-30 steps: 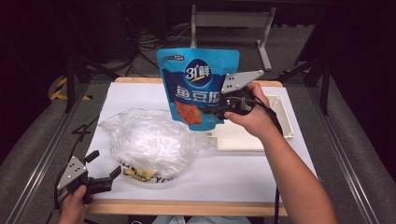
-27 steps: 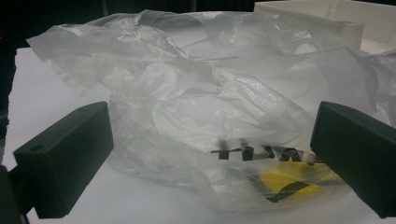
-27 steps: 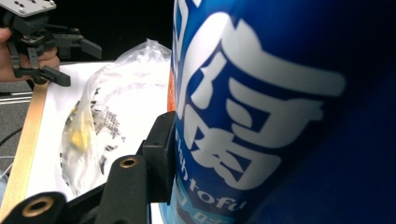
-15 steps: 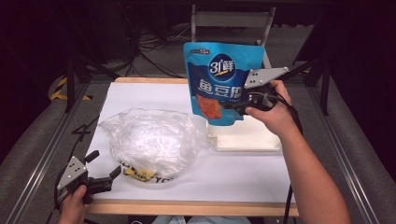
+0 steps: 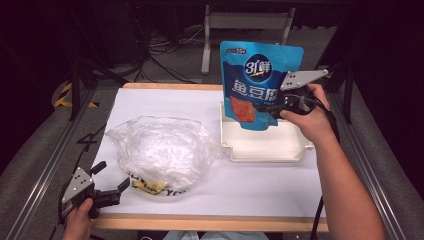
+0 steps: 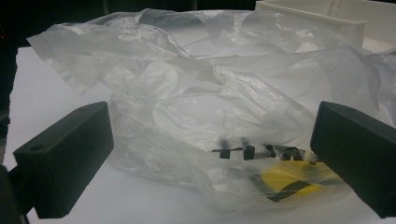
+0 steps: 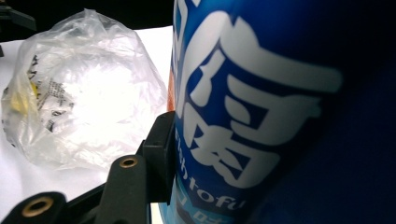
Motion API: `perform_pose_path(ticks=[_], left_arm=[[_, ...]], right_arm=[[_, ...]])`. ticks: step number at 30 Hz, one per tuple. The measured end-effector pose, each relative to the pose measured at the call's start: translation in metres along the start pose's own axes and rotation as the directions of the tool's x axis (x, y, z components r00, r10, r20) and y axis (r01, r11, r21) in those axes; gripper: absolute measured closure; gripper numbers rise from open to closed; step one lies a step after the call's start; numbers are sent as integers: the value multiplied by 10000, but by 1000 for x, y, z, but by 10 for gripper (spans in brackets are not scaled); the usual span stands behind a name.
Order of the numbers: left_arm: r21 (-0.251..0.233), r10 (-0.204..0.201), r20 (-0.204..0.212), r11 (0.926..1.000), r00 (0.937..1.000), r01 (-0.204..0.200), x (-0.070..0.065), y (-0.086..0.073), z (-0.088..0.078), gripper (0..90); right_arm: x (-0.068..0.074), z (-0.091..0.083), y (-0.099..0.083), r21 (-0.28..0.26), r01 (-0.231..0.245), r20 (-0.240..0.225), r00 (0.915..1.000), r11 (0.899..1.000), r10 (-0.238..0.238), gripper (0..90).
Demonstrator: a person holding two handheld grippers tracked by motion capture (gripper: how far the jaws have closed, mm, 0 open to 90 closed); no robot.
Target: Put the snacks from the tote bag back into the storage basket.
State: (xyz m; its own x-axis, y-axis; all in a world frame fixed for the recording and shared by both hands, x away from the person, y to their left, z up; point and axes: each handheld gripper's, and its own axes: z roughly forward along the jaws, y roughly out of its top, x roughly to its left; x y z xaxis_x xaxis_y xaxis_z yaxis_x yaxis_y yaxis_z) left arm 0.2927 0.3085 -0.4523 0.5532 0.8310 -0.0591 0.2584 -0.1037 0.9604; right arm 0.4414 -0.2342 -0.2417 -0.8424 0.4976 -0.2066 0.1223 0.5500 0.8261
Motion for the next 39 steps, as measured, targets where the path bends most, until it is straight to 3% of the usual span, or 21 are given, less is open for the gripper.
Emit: perform_pose_path(ticks=[10, 16, 25, 39], left_arm=[[7, 10, -22, 10000, 10000, -10, 0, 0, 0, 2], [81, -19, -33, 10000, 10000, 20, 0, 0, 0, 2], [111, -15, -48, 9999, 10000, 16, 0, -1, 1, 2], [173, 11, -28, 9999, 10000, -10, 1, 0, 0, 2]], right_arm=[[-15, -1, -18, 263, -318, 335, 9990, 9991, 309, 525], [-22, 5, -33, 545, -809, 224, 9966, 9952, 798, 524], [-23, 25, -59, 933, -1120, 193, 9937, 9893, 1107, 524], [-23, 41, -82, 1305, -1400, 244, 9901, 9815, 1380, 524]])
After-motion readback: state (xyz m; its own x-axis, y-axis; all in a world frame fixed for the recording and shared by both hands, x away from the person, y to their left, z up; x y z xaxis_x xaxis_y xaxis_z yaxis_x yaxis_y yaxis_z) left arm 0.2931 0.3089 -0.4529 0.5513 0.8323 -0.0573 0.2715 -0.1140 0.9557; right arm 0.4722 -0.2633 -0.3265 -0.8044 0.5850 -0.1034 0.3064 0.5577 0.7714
